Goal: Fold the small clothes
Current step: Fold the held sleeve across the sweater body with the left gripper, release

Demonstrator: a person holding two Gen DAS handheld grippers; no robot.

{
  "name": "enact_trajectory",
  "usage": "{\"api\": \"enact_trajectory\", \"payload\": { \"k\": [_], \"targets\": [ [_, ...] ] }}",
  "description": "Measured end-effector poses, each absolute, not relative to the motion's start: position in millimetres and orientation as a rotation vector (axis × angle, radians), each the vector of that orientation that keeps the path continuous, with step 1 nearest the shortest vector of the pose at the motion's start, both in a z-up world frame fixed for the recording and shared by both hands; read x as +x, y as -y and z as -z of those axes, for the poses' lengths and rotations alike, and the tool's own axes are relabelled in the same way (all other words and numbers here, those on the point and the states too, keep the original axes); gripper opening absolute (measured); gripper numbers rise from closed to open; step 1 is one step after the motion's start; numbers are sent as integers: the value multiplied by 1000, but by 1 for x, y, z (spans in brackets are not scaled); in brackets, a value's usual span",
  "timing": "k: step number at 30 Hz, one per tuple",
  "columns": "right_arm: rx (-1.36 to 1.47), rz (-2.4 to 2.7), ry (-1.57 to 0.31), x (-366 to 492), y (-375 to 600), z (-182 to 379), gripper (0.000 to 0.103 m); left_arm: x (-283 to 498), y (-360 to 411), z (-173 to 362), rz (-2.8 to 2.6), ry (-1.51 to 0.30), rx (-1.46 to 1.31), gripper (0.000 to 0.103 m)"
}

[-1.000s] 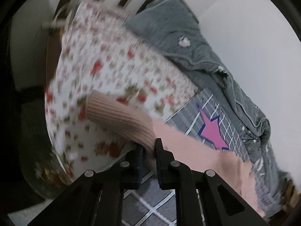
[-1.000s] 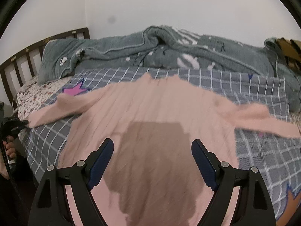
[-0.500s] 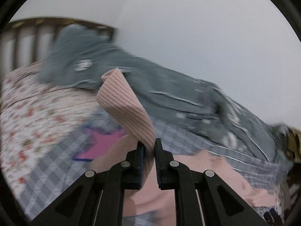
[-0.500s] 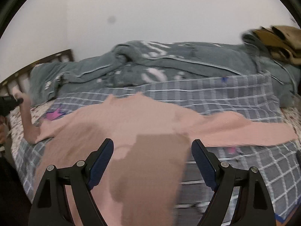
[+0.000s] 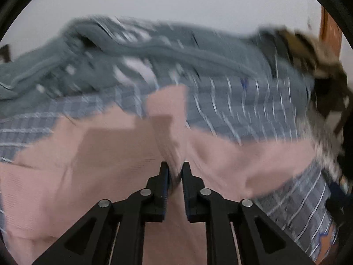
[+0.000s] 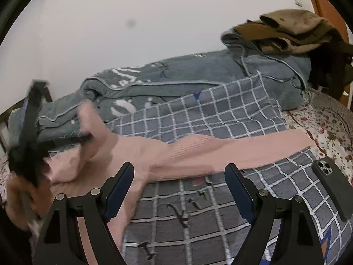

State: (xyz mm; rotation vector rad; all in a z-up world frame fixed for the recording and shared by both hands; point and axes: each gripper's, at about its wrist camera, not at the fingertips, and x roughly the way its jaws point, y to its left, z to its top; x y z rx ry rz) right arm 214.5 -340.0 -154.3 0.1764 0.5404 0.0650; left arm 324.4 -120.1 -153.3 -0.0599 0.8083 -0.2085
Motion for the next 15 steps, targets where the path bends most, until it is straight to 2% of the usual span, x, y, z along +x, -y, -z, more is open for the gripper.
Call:
{"api": "enact_trajectory", "payload": {
  "k": [3,5,6,7,8,11,15],
  "targets": [
    [190,-70,-540,218,344,154,84,323,121,169,230,-884,-70,15],
    [198,-80,-532,218,343,153,84,317,111,166,227,-877,-101,25],
    [202,-86,-532,218,342,153,84,310,99,159,221,-854,-125,40],
    [205,-92,-535,219,341,153,84,303,88,154,213,-830,-140,65],
    [206,-99,-540,220,338,154,84,295,73,148,202,-792,-155,74],
    [192,-105,-555,223,328,156,84,273,17,133,120,-703,-153,77],
    [177,-121,-552,223,314,154,84,264,-53,140,-29,-717,-176,77]
  ]
}}
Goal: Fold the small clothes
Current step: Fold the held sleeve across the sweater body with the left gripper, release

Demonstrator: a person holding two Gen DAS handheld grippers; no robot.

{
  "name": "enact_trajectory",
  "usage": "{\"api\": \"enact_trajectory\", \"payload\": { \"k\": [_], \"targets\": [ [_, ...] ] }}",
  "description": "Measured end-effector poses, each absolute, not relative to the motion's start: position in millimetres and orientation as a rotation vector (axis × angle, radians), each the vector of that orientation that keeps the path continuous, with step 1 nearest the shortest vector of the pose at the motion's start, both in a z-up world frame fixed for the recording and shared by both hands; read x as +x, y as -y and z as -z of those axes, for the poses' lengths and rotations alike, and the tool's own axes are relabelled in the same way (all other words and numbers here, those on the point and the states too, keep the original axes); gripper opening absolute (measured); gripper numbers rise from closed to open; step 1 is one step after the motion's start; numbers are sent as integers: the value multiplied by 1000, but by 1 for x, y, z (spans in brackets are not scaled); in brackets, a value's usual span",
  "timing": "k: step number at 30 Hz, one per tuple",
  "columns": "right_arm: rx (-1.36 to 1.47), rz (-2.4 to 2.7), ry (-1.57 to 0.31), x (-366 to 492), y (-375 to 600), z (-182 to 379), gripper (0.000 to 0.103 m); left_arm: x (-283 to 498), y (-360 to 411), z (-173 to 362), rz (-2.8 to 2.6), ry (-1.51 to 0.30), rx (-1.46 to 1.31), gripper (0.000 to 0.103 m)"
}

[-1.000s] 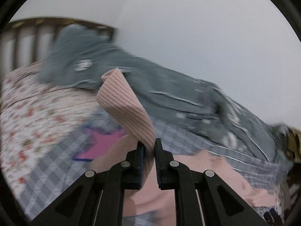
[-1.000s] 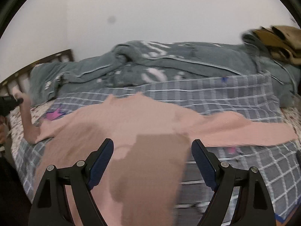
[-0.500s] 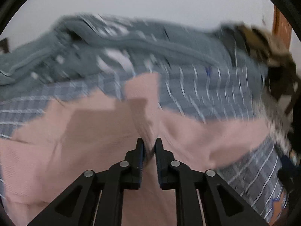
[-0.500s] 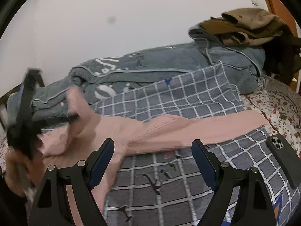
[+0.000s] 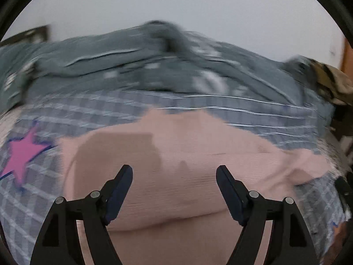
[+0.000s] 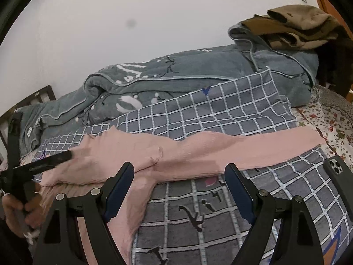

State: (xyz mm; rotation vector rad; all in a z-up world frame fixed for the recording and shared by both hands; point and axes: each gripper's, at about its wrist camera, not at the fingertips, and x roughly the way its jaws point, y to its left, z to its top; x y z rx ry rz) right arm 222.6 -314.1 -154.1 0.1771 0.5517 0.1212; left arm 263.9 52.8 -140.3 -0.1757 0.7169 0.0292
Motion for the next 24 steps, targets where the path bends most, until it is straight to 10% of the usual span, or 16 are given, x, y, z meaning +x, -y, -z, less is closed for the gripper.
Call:
{"api": "enact_trajectory", "payload": {
  "k": [8,12,24],
  "targets": [
    [128,-131,-571,227,289,161,84,267,-157,188,-72,-836,-428,69],
    [103,-136,-601,234,278,170,84,273,-146,185,-75,-802,-282,14],
    [-39,-194,-650,270,223,181,84,264,-152,196,-78,-758,-203,37]
  ]
}}
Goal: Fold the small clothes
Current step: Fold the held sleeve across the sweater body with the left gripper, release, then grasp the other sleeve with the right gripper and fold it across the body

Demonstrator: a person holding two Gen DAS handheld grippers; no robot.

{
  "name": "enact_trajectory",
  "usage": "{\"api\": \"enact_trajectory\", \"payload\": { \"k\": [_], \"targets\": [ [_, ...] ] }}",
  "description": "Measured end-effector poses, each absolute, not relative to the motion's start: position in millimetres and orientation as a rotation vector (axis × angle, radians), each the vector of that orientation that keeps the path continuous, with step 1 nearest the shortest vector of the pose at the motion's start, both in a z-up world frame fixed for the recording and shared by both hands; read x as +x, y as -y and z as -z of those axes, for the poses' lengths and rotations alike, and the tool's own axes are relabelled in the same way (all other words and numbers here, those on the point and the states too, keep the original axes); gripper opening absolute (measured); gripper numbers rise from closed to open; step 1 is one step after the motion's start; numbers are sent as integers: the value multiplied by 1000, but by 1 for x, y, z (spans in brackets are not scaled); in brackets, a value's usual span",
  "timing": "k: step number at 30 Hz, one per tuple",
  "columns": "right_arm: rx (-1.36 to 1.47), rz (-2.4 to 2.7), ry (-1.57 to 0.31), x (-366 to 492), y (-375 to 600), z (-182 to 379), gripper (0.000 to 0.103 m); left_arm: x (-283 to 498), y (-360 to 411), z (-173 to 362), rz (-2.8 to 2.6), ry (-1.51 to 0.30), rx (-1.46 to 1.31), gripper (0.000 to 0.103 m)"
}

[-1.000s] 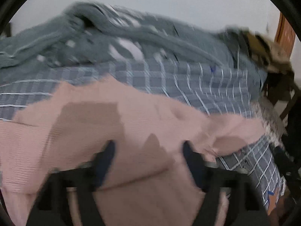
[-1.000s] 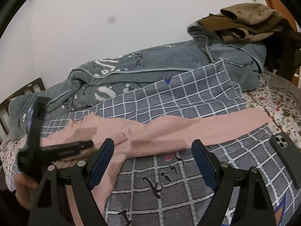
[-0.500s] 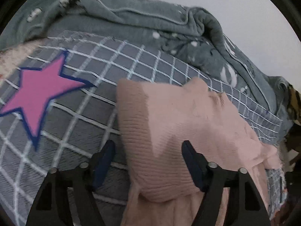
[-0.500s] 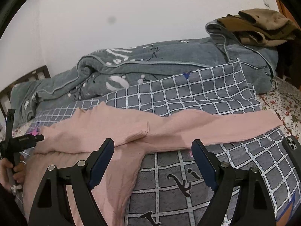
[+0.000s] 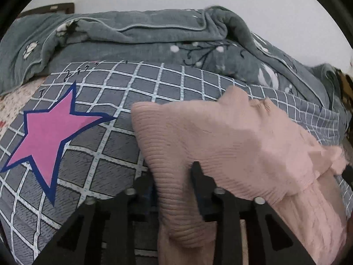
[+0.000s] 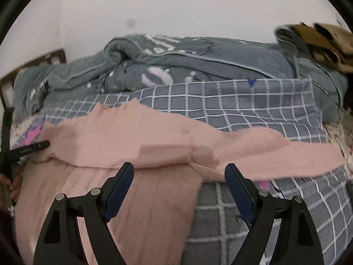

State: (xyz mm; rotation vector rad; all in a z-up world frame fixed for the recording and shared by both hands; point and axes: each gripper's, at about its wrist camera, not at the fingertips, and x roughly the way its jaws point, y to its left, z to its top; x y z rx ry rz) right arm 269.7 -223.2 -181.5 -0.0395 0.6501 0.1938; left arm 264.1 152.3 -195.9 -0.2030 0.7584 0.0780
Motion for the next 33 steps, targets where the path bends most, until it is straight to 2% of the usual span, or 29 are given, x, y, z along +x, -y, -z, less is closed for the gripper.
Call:
{"api": "enact_trajectory", "payload": {
  "k": [1,3,8,11,13,19,23,26,28,30,33],
  "targets": [
    [-49,-187,-661,275,220,182,83,264,-152,196,-69,-758,-200,46],
    [-68,-191,-691,288,216,183,81,263,-151,195,-54,-753,-197,55],
    [-118,-153,-747,315,213,191,81,264,-150,196,-43,-754,-200,61],
    [-135,-124,-867,327,216,216,79,265,-148,196,-43,-758,-185,68],
    [-136,-129,-867,325,220,215,79,265,-146,196,-43,-760,-180,73],
    [-125,-136,-794,302,242,199,78,265,-146,196,-46,-762,-177,75],
    [-104,-43,-636,282,290,166,79,266,-145,196,-66,-760,-167,78],
    [-32,38,-621,281,339,159,78,265,-146,196,-75,-760,-166,80],
    [2,74,-630,281,370,160,74,265,-146,196,-82,-758,-165,81],
    [28,114,-651,281,396,163,63,264,-146,196,-90,-757,-159,81],
    [102,144,-705,284,431,175,60,265,-146,196,-91,-761,-156,82]
  ]
}}
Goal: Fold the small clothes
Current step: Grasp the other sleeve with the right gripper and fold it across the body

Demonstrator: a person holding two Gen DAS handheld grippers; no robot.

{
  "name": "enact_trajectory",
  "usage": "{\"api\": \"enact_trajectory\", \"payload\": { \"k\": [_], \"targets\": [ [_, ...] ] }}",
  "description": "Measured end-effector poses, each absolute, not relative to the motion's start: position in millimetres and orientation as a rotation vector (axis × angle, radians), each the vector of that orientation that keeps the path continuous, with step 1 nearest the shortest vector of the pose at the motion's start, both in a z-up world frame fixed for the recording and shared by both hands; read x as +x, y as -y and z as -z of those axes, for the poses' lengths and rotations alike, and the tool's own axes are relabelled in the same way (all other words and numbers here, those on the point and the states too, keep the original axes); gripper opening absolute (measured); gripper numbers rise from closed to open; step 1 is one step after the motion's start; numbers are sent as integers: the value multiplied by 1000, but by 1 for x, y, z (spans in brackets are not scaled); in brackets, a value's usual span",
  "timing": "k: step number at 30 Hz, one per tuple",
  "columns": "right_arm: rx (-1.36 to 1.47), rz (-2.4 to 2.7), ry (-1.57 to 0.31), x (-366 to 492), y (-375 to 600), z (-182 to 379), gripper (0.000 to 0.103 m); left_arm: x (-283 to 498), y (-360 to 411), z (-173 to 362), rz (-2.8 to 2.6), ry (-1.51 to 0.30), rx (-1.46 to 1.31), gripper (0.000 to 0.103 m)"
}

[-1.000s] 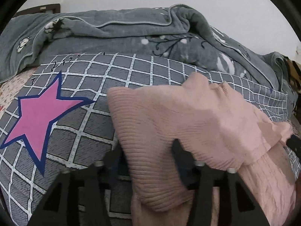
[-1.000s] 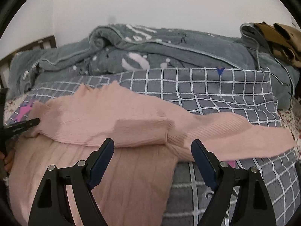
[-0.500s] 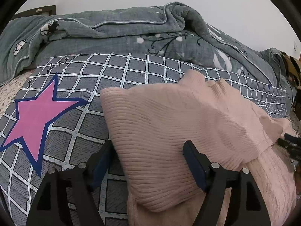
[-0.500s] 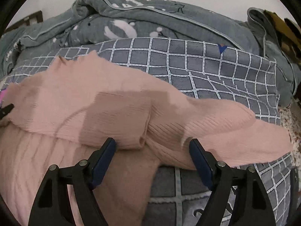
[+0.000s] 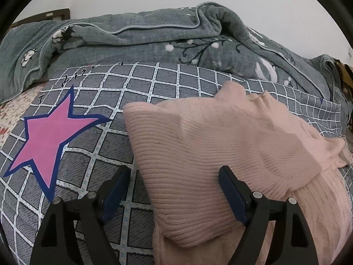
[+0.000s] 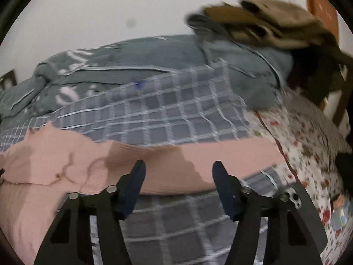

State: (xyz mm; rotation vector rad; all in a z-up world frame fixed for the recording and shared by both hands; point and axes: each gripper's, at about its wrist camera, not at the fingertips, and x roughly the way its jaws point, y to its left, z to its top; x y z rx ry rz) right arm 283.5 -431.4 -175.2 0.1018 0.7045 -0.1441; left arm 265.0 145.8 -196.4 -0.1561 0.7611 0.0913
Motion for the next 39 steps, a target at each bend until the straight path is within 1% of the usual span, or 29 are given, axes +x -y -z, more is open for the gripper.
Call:
{"api": "enact_trajectory", "payload": {
  "k": [7,18,19,20,21,23,26,32,35,39],
  "targets": [
    [274,143,-843,302,479,215,60,265,-146,197,-92,-760,-155,82],
    [413,157,-828,317,499,220,59,265,-147,198,-88,-762,-163,82],
    [419,166,-824,319,500,220,57,265,-147,198,-88,-762,-163,82],
    [417,176,-821,320,501,221,48,265,-148,198,-88,-762,-164,82],
    [412,185,-817,322,500,221,32,265,-148,197,-87,-762,-165,82],
    [401,169,-806,325,497,220,13,265,-148,198,-84,-760,-170,82],
    [329,182,-727,320,483,205,10,265,-149,197,-80,-758,-177,82],
    [209,183,-548,305,434,162,10,263,-154,198,-57,-745,-213,83],
    [124,131,-481,299,385,141,9,261,-160,198,-27,-730,-259,84],
    [10,-29,-450,297,290,121,9,254,-171,198,-6,-694,-330,84]
  ]
}}
